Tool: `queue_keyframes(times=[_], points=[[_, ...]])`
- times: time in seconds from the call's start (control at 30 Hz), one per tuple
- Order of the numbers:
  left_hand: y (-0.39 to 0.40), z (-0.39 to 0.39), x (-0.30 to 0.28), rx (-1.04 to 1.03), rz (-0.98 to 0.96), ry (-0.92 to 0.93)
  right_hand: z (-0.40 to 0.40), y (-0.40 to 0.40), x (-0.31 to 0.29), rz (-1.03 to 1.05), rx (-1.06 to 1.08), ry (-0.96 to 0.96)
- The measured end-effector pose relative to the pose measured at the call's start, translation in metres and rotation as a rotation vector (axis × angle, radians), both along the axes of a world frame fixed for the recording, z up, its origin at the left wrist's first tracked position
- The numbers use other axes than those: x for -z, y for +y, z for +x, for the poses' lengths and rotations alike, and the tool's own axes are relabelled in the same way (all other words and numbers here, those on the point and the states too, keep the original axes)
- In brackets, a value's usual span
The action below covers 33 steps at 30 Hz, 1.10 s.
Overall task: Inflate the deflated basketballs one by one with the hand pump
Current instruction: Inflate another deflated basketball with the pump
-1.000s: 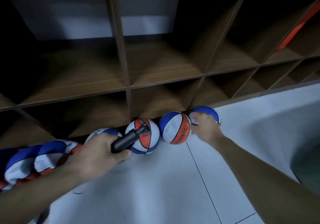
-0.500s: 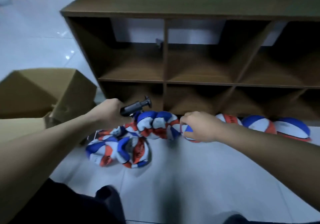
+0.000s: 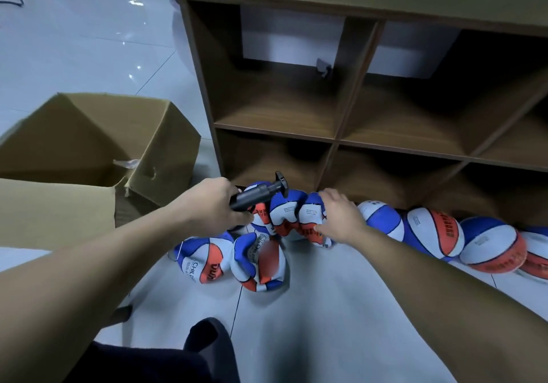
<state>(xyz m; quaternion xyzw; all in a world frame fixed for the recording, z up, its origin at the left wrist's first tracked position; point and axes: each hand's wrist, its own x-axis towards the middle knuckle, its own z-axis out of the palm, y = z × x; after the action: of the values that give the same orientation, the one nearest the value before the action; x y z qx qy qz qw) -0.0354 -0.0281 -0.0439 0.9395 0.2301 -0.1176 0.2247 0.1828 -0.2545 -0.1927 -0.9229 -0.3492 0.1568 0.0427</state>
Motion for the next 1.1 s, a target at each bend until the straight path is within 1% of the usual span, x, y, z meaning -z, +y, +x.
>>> queue_keyframes(times=[0.1, 0.2, 0.27, 0.33, 0.4, 0.47, 0.53, 0.77, 0.93, 1.03, 1.1], points=[[0.005, 0.009, 0.006, 0.013, -0.020, 0.022, 0.027, 0.008, 0.013, -0.039, 0.022, 0.096], [0.009, 0.016, 0.015, 0.040, -0.037, 0.032, 0.039, 0.009, 0.031, -0.069, -0.046, 0.147], [0.011, 0.020, 0.019, 0.049, -0.044, 0.045, 0.039, 0.006, 0.043, -0.086, -0.101, 0.095], [0.013, 0.024, 0.022, 0.046, -0.044, 0.056, 0.034, 0.003, 0.050, -0.083, -0.132, -0.001], [0.014, 0.031, 0.023, 0.047, -0.049, 0.062, 0.029, 0.001, 0.051, -0.096, -0.178, -0.089], [0.012, 0.038, 0.025, 0.059, -0.049, 0.072, 0.025, -0.001, 0.050, -0.126, -0.244, -0.130], [0.007, 0.046, 0.026, 0.069, -0.051, 0.082, 0.021, -0.003, 0.048, -0.153, -0.287, -0.149], [-0.011, 0.067, 0.024, 0.110, -0.024, 0.082, 0.030, -0.004, 0.044, -0.119, -0.278, -0.176], [-0.010, 0.065, 0.027, 0.103, -0.013, 0.099, 0.050, -0.001, 0.041, -0.121, -0.438, -0.211], [-0.008, 0.065, 0.027, 0.098, -0.004, 0.101, 0.058, -0.002, 0.036, -0.053, -0.398, -0.181], [-0.009, 0.067, 0.027, 0.104, 0.003, 0.102, 0.064, -0.007, 0.026, 0.021, -0.387, -0.196]])
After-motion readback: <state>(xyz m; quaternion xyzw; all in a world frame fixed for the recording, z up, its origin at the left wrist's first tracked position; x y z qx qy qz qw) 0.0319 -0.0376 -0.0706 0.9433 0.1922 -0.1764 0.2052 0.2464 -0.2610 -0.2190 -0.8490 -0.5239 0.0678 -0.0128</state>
